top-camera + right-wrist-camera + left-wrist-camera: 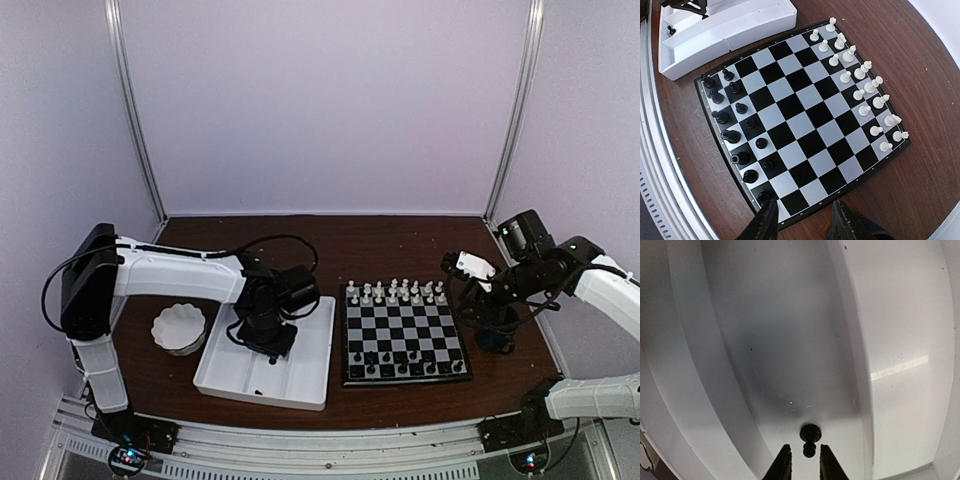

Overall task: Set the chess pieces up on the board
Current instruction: Pick up the pawn from the storage box, then place the pawn on the chessboard.

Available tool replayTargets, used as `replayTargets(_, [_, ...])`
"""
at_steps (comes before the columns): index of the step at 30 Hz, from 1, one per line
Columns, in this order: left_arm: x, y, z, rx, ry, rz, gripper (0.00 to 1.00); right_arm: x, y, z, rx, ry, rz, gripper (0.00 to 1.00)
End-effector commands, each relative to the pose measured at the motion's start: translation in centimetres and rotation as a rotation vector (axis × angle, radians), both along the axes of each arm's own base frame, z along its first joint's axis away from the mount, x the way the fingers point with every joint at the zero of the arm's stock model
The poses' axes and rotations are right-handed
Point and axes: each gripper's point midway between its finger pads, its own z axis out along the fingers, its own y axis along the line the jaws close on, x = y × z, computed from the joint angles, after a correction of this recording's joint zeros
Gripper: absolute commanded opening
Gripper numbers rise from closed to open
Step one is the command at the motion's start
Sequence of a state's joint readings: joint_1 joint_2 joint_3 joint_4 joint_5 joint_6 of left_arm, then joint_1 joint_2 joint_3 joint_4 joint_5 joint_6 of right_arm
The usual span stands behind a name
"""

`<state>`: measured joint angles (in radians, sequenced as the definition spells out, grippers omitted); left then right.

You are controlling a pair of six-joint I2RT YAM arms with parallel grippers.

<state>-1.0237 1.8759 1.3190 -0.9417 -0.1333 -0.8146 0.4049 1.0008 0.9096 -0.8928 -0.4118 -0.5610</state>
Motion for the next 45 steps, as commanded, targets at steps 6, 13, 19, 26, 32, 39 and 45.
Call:
replayTargets(6, [0.1,0.3,-1.4,0.001,0.027,0.012,0.17,0.2,0.2,-0.4,0.014,0.014,-0.002,0.39])
replayTargets(13, [-0.2,0.0,-1.9,-0.002,0.054,0.006,0.12,0.2,0.2,-0.5,0.013,0.021,0.001,0.38])
replayTargets(19, [0.0,-0.3,-0.7,-0.02,0.038,0.0,0.04,0.2,0.2,-0.5,0.012,0.021,0.0,0.38])
replayTargets(26, [1.9,-4.7,7.1,-0.116,-0.131,-0.13,0.03,1.5,-0.8,-0.5,-0.008,0.004,-0.073,0.36])
replayTargets(32, [2.8,-12.4,9.9,-0.217,-0.188,-0.331,0.02,3.0,-2.5,-0.1,-0.028,-0.031,-0.175,0.35])
replayTargets(39, [1.9,-21.3,11.1,-0.37,-0.183,-0.515,0.02,4.4,-5.4,1.0,-0.018,-0.084,-0.314,0.37])
replayTargets(45, [2.4,-23.5,10.2,-0.388,-0.185,-0.536,0.02,3.6,-4.5,0.9,0.03,-0.038,-0.263,0.38])
